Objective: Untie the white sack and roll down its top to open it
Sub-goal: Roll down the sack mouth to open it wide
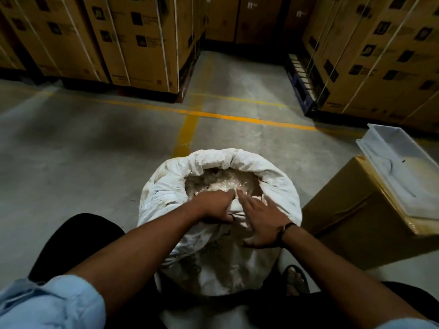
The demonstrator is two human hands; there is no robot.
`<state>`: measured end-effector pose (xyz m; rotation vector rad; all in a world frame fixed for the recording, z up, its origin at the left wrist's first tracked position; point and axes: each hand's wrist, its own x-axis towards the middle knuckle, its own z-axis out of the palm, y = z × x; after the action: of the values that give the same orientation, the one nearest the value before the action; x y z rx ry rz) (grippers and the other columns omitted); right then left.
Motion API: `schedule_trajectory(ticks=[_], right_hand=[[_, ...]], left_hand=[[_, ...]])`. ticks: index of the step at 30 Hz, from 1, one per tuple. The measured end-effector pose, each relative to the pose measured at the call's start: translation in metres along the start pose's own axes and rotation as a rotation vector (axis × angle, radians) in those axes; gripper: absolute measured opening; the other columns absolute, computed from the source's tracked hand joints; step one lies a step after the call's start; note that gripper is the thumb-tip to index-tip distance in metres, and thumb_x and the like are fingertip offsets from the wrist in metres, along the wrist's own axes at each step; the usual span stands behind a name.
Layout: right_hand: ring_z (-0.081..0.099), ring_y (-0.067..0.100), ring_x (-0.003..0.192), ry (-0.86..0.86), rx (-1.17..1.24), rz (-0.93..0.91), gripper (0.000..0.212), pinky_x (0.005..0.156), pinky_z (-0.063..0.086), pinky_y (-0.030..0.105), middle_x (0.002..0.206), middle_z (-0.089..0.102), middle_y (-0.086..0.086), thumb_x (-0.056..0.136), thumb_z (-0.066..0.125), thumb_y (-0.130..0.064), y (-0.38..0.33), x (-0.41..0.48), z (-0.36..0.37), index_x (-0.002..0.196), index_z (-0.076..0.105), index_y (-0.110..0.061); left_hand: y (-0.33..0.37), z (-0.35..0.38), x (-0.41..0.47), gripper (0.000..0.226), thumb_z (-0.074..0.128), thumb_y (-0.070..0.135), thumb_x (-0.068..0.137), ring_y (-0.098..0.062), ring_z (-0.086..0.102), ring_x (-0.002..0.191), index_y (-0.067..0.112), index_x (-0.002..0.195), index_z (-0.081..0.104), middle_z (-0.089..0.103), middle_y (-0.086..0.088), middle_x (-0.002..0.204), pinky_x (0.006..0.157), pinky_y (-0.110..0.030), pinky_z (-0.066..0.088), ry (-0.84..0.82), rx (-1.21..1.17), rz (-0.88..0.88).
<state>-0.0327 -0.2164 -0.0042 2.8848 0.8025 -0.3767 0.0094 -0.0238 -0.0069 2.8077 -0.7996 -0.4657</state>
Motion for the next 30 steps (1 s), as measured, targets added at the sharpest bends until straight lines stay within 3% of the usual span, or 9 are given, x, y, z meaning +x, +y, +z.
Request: schedule_trajectory(ticks=[3, 5, 7, 10, 15, 20, 25, 27, 30], right_hand=[[0.060, 0.028, 0.113, 0.030, 0.286, 0.155, 0.095, 0.092, 0.049, 0.038, 0.130, 0.060, 0.009, 0.066, 0.065, -0.057, 0.005, 0.007, -0.010, 0.147, 0.029, -0.025], [0.065, 0.028, 0.095, 0.159, 0.097, 0.137, 0.061, 0.078, 0.047, 0.038, 0.104, 0.069, 0.003, 0.064, 0.067, -0.043, 0.014, 0.007, -0.017, 0.121, 0.054, -0.027], [0.062, 0.032, 0.081, 0.286, -0.177, 0.065, 0.052, 0.069, 0.040, 0.039, 0.089, 0.065, 0.004, 0.057, 0.068, -0.034, 0.017, 0.002, -0.010, 0.106, 0.060, -0.019], [0.062, 0.033, 0.087, 0.607, -0.326, -0.044, 0.030, 0.080, 0.041, 0.046, 0.094, 0.063, 0.009, 0.075, 0.058, -0.021, 0.012, -0.006, 0.008, 0.103, 0.063, -0.012], [0.048, 0.040, 0.131, 0.738, -0.389, -0.053, 0.045, 0.107, 0.028, 0.068, 0.133, 0.060, 0.014, 0.087, 0.045, -0.010, 0.011, -0.007, 0.009, 0.129, 0.059, -0.005], [0.064, 0.033, 0.110, 0.950, -0.345, 0.014, 0.034, 0.104, 0.035, 0.063, 0.120, 0.068, 0.014, 0.090, 0.051, -0.012, 0.023, -0.001, -0.027, 0.120, 0.066, -0.004], [0.058, 0.032, 0.115, 0.367, 0.081, -0.002, 0.070, 0.099, 0.044, 0.039, 0.128, 0.059, 0.011, 0.075, 0.051, -0.041, 0.013, 0.015, -0.042, 0.137, 0.045, -0.011], [0.059, 0.024, 0.114, 0.187, 0.345, 0.067, 0.087, 0.095, 0.047, 0.036, 0.131, 0.059, 0.006, 0.067, 0.066, -0.055, 0.011, 0.018, -0.048, 0.141, 0.037, -0.021], [0.062, 0.024, 0.105, 0.101, 0.373, 0.153, 0.076, 0.088, 0.049, 0.033, 0.119, 0.066, 0.005, 0.063, 0.078, -0.049, 0.018, 0.019, -0.051, 0.129, 0.049, -0.025]], left_hand=[[0.015, 0.004, -0.006, 0.071, 0.067, 0.040, 0.085, -0.034, 0.062, 0.107, 0.012, 0.140, 0.031, 0.063, -0.014, 0.121, 0.081, -0.040, 0.049, 0.101, 0.105, 0.102], [0.018, 0.008, -0.009, 0.069, 0.073, 0.035, 0.080, -0.033, 0.062, 0.101, 0.016, 0.132, 0.032, 0.064, -0.013, 0.112, 0.077, -0.040, 0.051, 0.107, -0.022, 0.129], [0.008, 0.007, -0.012, 0.083, 0.084, 0.040, 0.070, -0.030, 0.063, 0.099, 0.021, 0.130, 0.030, 0.064, -0.009, 0.109, 0.079, -0.038, 0.051, -0.011, -0.244, 0.059], [0.001, 0.010, -0.017, 0.093, 0.083, 0.047, 0.067, -0.028, 0.064, 0.104, 0.030, 0.141, 0.030, 0.066, -0.006, 0.119, 0.085, -0.037, 0.052, -0.092, -0.099, -0.048], [0.004, 0.007, -0.012, 0.052, 0.064, 0.044, 0.081, -0.030, 0.067, 0.098, 0.029, 0.129, 0.047, 0.067, -0.005, 0.109, 0.076, -0.038, 0.051, 0.284, 0.208, -0.011], [0.002, -0.034, -0.010, 0.031, 0.063, 0.042, 0.080, -0.027, 0.070, 0.072, 0.027, 0.107, 0.063, 0.072, -0.001, 0.083, 0.056, -0.029, 0.040, 0.713, 0.280, 0.036], [0.003, -0.022, -0.008, 0.038, 0.070, 0.043, 0.073, -0.026, 0.066, 0.063, 0.014, 0.095, 0.060, 0.067, -0.004, 0.080, 0.047, -0.030, 0.035, 0.703, 0.358, 0.108], [0.010, -0.012, -0.005, 0.022, 0.055, 0.026, 0.084, -0.029, 0.061, 0.072, 0.011, 0.098, 0.060, 0.063, -0.010, 0.088, 0.057, -0.036, 0.042, 0.761, 0.326, 0.180], [0.029, -0.001, -0.009, 0.039, 0.042, 0.032, 0.087, -0.030, 0.056, 0.093, 0.009, 0.116, 0.055, 0.059, -0.013, 0.111, 0.078, -0.042, 0.048, 0.636, 0.235, 0.232]])
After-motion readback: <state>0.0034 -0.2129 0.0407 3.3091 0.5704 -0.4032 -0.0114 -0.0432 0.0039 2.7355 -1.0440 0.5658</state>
